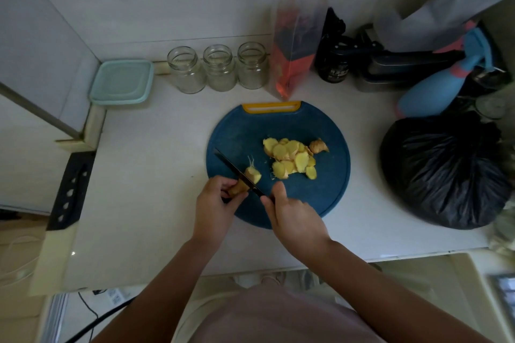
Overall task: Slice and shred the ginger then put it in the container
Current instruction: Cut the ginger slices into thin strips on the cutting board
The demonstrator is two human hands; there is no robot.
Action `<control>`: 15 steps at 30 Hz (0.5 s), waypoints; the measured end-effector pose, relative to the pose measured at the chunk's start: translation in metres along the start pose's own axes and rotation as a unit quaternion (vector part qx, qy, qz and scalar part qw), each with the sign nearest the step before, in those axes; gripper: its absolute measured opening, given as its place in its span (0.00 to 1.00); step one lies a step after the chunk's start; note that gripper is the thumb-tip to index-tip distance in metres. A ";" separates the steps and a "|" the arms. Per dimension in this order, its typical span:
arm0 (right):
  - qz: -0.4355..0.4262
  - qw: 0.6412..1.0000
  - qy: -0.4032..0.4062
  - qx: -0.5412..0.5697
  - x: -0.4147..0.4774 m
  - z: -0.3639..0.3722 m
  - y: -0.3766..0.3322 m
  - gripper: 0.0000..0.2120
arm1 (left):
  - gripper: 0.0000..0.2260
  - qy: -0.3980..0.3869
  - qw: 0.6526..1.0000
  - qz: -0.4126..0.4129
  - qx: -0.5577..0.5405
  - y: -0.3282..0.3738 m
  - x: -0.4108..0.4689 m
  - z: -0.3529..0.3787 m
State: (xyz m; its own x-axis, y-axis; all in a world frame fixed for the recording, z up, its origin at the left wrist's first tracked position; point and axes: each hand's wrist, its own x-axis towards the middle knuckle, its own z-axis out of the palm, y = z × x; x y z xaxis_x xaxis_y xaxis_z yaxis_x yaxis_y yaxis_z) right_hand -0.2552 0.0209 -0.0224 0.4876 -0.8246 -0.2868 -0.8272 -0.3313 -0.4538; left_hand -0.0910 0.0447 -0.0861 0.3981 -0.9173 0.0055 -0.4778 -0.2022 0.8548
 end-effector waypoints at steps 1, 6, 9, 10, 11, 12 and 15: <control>-0.002 1.000 0.003 -0.012 0.001 0.001 0.000 0.15 | 0.11 -0.001 1.000 0.005 0.003 0.000 0.000 0.000; -0.005 1.000 0.013 0.007 0.005 0.005 0.001 0.14 | 0.10 -0.009 1.000 0.025 0.011 -0.004 0.002 -0.001; -0.005 1.000 0.015 0.016 0.004 0.006 0.001 0.13 | 0.10 -0.008 0.999 0.035 0.016 -0.002 0.003 -0.001; -0.004 1.000 0.015 0.017 0.004 0.006 0.000 0.13 | 0.10 -0.007 0.999 0.039 0.016 -0.001 0.003 -0.001; -0.003 1.000 0.015 0.016 0.004 0.006 0.000 0.13 | 0.10 -0.006 0.999 0.043 0.017 -0.001 0.003 -0.002; -0.003 1.000 0.012 0.015 0.004 0.006 0.000 0.13 | 0.10 -0.006 0.999 0.046 0.020 -0.001 0.003 -0.002; -0.006 1.000 0.007 0.007 0.005 0.006 0.000 0.13 | 0.10 -0.009 0.998 0.048 0.033 -0.004 0.004 -0.002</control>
State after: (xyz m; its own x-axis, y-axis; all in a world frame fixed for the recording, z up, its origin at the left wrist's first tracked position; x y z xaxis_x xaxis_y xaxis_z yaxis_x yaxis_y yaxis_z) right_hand -0.2513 0.0190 -0.0291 0.4929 -0.8274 -0.2690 -0.8172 -0.3342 -0.4695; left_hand -0.0857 0.0425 -0.0881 0.3340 -0.9394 0.0767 -0.5636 -0.1338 0.8152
